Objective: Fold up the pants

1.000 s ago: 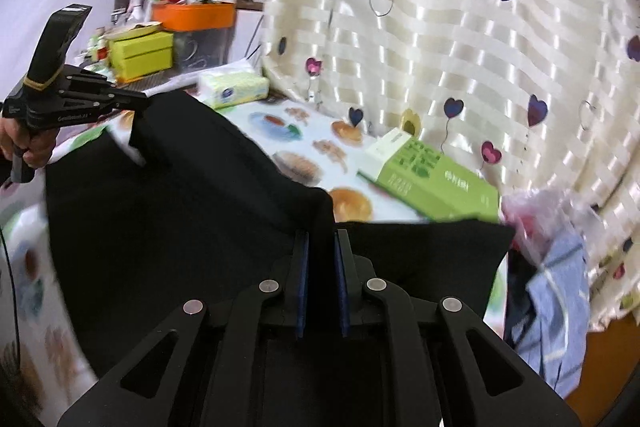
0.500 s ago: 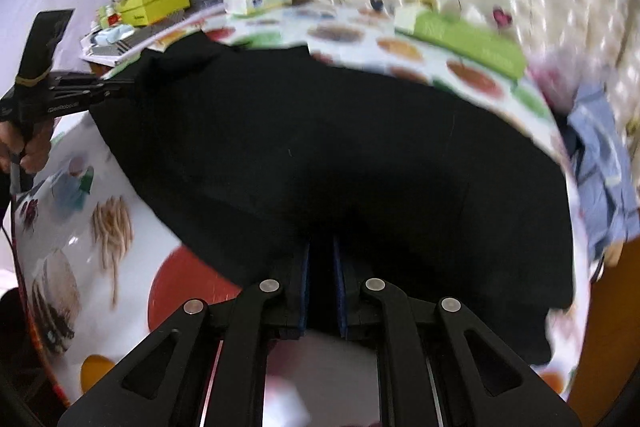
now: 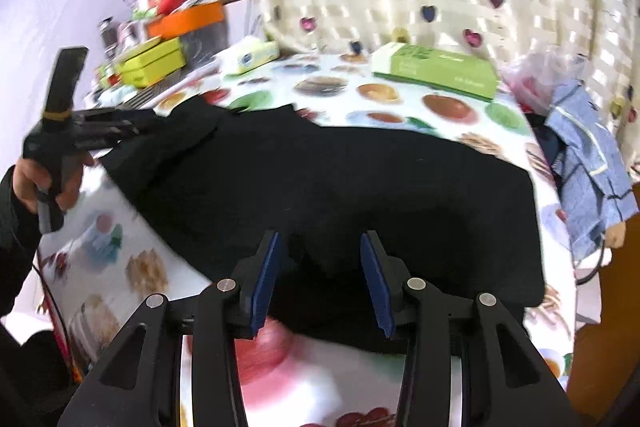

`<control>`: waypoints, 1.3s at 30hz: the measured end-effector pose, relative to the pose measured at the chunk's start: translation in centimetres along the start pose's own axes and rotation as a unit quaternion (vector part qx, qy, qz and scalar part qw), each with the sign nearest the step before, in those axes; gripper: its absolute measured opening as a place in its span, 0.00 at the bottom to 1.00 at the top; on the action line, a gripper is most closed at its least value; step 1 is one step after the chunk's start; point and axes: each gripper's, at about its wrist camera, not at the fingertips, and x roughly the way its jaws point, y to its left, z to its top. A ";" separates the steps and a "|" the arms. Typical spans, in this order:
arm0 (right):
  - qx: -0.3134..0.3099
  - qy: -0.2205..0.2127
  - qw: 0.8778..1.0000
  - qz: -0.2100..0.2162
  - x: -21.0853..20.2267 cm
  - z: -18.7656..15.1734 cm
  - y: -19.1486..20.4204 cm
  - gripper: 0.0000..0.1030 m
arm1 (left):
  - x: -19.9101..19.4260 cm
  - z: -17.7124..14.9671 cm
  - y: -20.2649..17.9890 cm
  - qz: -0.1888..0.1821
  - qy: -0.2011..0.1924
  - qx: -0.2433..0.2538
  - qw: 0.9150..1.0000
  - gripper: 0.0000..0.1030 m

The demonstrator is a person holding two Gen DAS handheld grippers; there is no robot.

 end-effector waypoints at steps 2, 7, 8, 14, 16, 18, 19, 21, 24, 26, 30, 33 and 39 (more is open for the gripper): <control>0.009 -0.005 1.000 -0.024 0.0 0.0 -0.8 0.42 | 2.5 0.8 -1.1 0.019 0.014 0.019 1.000 0.55; 0.056 0.003 0.997 -0.055 0.8 -0.5 -3.7 0.42 | 7.0 1.9 -1.7 0.050 0.046 0.018 0.998 0.55; 0.058 0.005 0.997 -0.056 0.9 -0.7 -3.9 0.42 | 7.6 2.1 -1.7 0.057 0.052 0.019 0.997 0.55; 0.065 0.020 0.997 -0.039 1.8 -1.1 -4.5 0.42 | 8.5 1.9 -1.3 0.085 0.065 0.005 0.994 0.06; 0.060 0.015 0.997 -0.041 1.5 -1.1 -4.4 0.42 | 7.0 1.8 -0.9 0.095 0.041 -0.007 0.995 0.05; 0.058 0.013 0.997 -0.039 1.1 -1.1 -4.3 0.42 | 4.7 1.4 -0.2 0.105 0.012 -0.026 0.994 0.05; 0.059 0.013 0.997 -0.037 1.0 -1.1 -4.3 0.42 | 3.1 1.1 0.5 0.111 -0.005 -0.043 0.993 0.05; 0.060 0.014 0.998 -0.034 0.9 -1.3 -4.3 0.42 | 0.2 -0.2 2.1 0.130 -0.028 -0.078 0.988 0.05; 0.062 0.021 0.997 -0.036 0.8 -1.6 -3.9 0.42 | -3.0 -2.9 4.9 0.151 -0.039 -0.139 0.978 0.05; 0.066 0.024 0.997 -0.038 0.8 -1.8 -3.8 0.42 | -3.8 -4.9 6.4 0.164 -0.029 -0.168 0.972 0.05; 0.077 0.028 0.996 -0.039 0.5 -2.4 -3.7 0.42 | -3.7 -8.8 8.9 0.146 0.010 -0.234 0.961 0.06; 0.080 0.030 0.995 -0.042 0.2 -2.8 -3.6 0.42 | -4.7 -9.8 9.7 0.119 -0.007 -0.265 0.957 0.08; 0.087 0.028 0.994 -0.054 -0.6 -3.3 -4.0 0.42 | -6.5 -10.1 10.7 0.140 -0.033 -0.292 0.945 0.09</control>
